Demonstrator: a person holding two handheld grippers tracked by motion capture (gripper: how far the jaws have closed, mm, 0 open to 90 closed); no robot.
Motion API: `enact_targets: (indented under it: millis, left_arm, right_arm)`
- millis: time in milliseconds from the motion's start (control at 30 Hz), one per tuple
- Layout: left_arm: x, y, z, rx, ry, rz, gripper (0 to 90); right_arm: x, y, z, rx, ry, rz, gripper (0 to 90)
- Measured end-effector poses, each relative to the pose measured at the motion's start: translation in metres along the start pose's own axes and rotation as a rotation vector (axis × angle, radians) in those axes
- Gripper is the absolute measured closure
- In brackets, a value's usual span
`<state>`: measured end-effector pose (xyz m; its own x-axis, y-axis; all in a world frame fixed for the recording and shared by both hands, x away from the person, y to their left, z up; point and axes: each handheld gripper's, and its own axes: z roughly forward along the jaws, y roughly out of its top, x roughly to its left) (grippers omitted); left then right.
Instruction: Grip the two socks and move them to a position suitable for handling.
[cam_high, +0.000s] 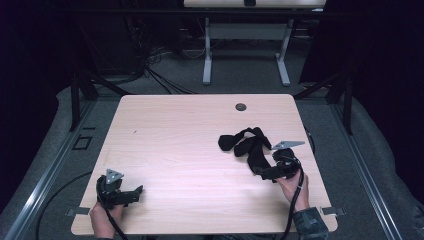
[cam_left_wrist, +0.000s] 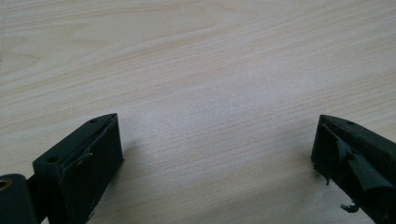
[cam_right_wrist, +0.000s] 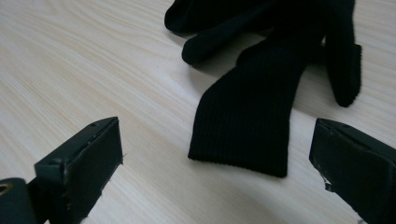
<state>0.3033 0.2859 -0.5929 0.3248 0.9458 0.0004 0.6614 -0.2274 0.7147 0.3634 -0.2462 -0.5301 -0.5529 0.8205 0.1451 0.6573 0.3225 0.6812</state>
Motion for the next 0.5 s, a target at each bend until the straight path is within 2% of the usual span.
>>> enact_targets:
  millis: [33,67,233,500]
  left_arm:
    - [0.000,0.000,0.000,0.000,0.000,0.000,1.7]
    - [0.000,0.000,0.000,0.000,0.000,0.000,1.7]
    - [0.000,0.000,0.000,0.000,-0.001,0.001,1.7]
    - [0.000,0.000,0.000,-0.001,-0.001,0.001,1.8]
  right_arm:
    - [0.000,0.000,0.000,0.000,0.000,0.000,2.2]
    - [-0.001,0.007,0.008,0.018,0.010,0.011,2.8]
    - [-0.004,0.019,0.025,0.051,0.034,0.032,2.9]
    - [-0.011,0.034,0.050,0.085,-0.008,0.087,0.0]
